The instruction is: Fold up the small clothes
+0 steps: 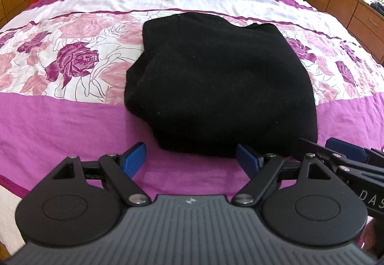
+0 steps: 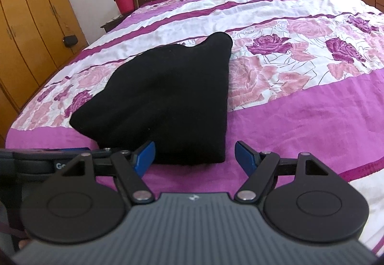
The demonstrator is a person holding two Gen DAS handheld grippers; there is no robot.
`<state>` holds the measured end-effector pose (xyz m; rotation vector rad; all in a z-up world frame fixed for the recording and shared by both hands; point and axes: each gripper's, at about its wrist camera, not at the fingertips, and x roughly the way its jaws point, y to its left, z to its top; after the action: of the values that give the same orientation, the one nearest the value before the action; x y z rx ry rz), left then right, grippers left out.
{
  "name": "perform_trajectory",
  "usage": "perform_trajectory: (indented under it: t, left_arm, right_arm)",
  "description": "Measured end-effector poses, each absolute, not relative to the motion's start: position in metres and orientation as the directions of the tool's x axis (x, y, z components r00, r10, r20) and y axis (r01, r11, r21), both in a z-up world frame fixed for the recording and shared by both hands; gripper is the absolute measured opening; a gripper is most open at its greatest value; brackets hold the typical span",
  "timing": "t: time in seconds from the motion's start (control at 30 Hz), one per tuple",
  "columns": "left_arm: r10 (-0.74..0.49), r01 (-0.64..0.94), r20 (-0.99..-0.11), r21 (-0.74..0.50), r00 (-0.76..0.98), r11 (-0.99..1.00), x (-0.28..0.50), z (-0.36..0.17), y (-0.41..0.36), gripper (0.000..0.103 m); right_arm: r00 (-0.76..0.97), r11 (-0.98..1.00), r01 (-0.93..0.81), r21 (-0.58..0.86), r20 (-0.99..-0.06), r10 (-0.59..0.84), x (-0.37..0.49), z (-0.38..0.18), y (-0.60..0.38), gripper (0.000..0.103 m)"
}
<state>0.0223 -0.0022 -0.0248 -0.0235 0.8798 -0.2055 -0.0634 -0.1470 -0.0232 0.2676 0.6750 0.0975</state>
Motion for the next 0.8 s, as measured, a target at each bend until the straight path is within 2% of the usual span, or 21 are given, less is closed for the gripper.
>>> perform_trajectory:
  t: [0.8]
  left_arm:
    - [-0.172,0.167,-0.766,-0.085,0.62,0.982,0.0211,-0.0239,-0.0039,0.086]
  right_arm:
    - [0.775,0.96,-0.001,0.281,-0.606,0.178,-0.0641,-0.0232,-0.1478,0.075]
